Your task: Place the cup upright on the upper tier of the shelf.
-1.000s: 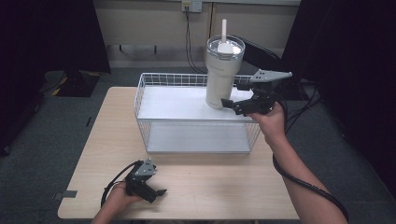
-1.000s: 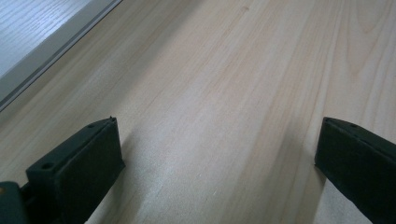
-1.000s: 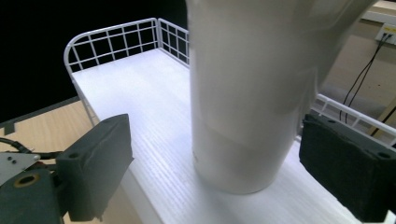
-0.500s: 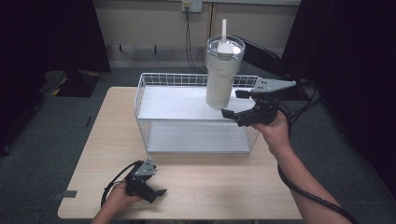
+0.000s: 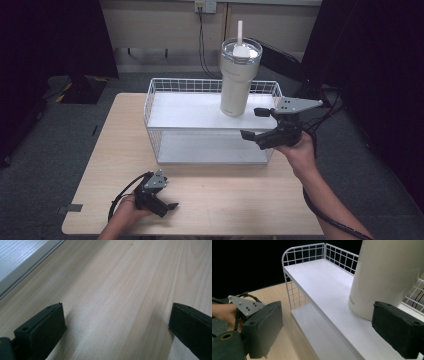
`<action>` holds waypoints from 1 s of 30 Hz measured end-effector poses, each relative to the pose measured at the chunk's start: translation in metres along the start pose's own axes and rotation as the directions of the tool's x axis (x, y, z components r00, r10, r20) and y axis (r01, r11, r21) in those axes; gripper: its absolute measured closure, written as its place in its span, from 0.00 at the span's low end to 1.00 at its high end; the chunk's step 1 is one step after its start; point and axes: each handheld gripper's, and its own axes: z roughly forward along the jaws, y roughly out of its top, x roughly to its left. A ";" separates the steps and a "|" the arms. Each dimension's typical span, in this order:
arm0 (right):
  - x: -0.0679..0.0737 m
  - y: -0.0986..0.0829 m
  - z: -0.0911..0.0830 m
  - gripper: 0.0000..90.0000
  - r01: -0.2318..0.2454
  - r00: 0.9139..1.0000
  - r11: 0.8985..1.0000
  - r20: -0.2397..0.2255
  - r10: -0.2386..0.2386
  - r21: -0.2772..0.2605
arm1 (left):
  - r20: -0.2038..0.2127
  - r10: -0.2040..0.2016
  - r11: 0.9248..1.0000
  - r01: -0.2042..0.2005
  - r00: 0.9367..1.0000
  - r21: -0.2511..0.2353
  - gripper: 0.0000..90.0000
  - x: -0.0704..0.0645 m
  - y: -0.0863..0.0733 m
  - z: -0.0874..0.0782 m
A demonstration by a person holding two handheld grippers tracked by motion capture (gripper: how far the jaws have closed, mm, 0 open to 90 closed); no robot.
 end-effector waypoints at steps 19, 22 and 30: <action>0.017 -0.044 -0.010 0.11 -0.015 0.997 0.999 -0.070 0.017 0.033 | 0.000 0.001 1.000 -0.001 1.000 -0.001 0.00 0.000 0.000 0.000; 0.018 -0.050 -0.010 0.11 -0.018 0.997 0.999 -0.074 0.021 0.041 | 0.000 0.001 1.000 -0.001 1.000 0.000 0.00 0.000 0.000 0.000; 0.022 -0.066 -0.009 0.11 -0.023 0.996 0.998 -0.089 0.028 0.051 | 0.000 0.001 1.000 -0.001 1.000 0.000 0.00 0.000 0.000 0.000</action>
